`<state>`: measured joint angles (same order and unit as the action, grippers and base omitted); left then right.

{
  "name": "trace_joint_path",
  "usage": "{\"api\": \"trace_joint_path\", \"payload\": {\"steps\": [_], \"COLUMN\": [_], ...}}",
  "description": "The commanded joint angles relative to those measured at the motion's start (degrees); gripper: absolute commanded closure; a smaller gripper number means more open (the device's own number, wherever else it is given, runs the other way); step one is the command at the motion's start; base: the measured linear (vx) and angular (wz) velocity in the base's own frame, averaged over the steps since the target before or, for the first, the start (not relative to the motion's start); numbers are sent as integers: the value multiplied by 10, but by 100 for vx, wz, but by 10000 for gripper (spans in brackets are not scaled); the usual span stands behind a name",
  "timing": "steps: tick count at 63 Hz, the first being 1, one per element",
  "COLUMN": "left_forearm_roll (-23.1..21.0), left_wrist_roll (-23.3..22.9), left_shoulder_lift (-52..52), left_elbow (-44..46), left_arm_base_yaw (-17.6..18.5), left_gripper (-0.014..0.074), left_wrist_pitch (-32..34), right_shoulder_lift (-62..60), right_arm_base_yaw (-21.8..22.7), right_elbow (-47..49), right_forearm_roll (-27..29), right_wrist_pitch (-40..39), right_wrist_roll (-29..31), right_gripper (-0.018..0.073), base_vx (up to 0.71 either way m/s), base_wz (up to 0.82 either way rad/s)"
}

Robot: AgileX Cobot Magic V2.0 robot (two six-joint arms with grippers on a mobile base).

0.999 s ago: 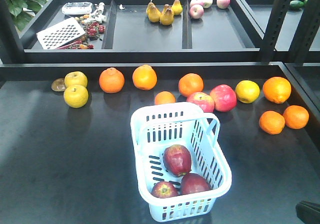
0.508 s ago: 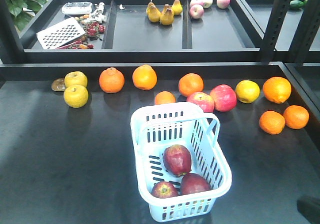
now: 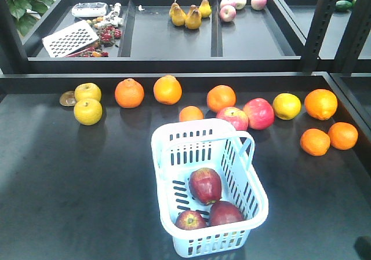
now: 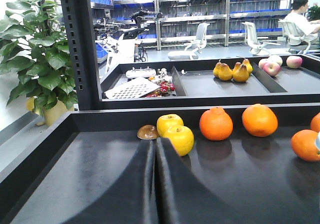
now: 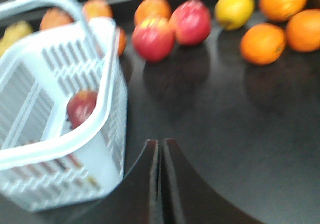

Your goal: Pick three apples into basket with both arms

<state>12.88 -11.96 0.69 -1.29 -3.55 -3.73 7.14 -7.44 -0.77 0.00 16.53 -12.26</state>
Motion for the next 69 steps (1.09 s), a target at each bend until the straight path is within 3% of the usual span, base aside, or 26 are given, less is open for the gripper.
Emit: {"api": "trace_joint_path", "payload": {"steps": [1, 16, 35, 69], "left_forearm_roll": [-1, -1, -1, -1], "left_wrist_roll": [-5, -5, -5, -5], "left_shoulder_lift": [9, 9, 9, 9], "left_elbow": [-5, -5, -5, -5], "left_arm_base_yaw": [0, 0, 0, 0], "left_gripper": [603, 603, 603, 603], "left_wrist_pitch": [42, 41, 41, 41], "right_shoulder_lift": [-43, -86, -86, -86], "right_arm_base_yaw": [31, 61, 61, 61], "right_elbow": [-10, -17, -17, -17], "right_forearm_roll": [-4, -51, -159, -163], "right_wrist_pitch": [-67, -63, -144, -160], "right_wrist_roll": [-13, -24, -23, -25], "right_gripper": [565, 565, 565, 565], "base_vx": [0, 0, 0, 0], "base_wz": [0, 0, 0, 0]}}
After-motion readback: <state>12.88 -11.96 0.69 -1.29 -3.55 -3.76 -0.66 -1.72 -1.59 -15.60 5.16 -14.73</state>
